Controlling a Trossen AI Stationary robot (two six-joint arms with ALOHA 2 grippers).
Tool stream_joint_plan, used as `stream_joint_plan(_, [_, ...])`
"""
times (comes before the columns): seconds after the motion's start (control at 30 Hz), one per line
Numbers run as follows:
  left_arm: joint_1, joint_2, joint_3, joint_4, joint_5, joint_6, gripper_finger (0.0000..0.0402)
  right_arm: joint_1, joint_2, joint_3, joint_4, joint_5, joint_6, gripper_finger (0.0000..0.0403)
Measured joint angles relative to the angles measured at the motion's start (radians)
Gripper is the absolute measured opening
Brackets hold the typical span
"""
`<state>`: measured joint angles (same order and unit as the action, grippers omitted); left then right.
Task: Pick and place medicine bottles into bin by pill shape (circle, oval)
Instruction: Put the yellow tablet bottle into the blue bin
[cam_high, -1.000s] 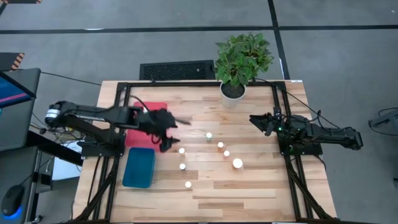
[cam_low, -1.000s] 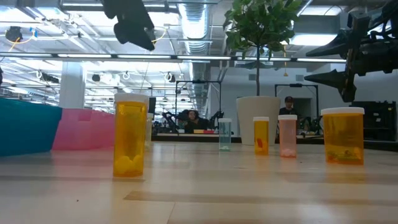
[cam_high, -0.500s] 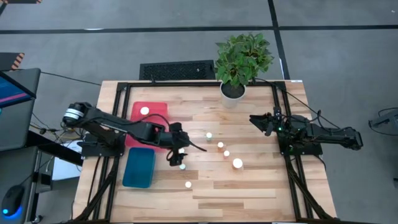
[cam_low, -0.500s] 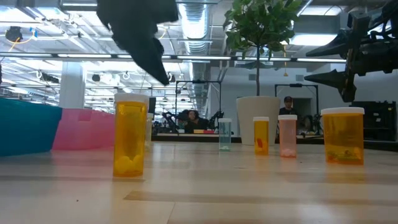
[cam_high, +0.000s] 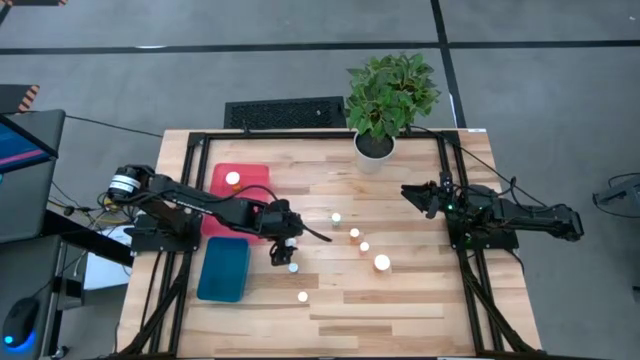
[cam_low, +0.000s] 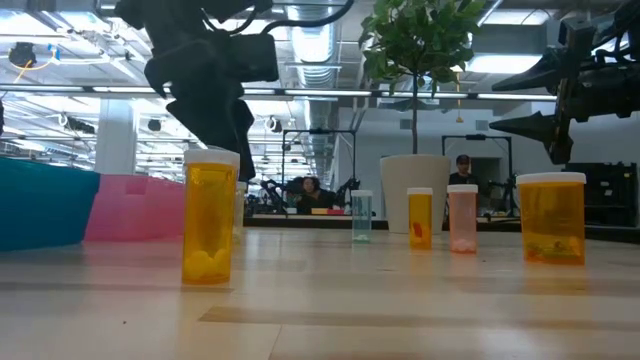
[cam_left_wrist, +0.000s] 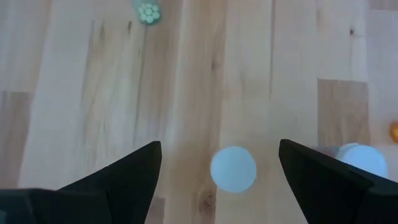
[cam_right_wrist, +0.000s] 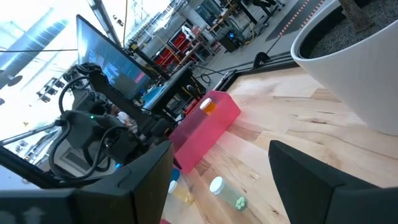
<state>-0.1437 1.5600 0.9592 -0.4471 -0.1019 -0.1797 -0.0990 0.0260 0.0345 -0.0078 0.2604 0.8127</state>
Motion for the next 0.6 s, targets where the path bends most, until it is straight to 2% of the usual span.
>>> stream_joint_plan(0.2, [0.0, 0.0, 0.0, -0.013, 0.001, 0.002, 0.0316, 0.0, 0.0, 0.0, 0.0, 0.0, -0.001, 0.0276])
stream_joint_plan(0.6, [-0.003, 0.0, 0.0, -0.016, 0.016, 0.012, 0.0265, 0.0, 0.0, 0.0, 0.0, 0.0, -0.001, 0.0276])
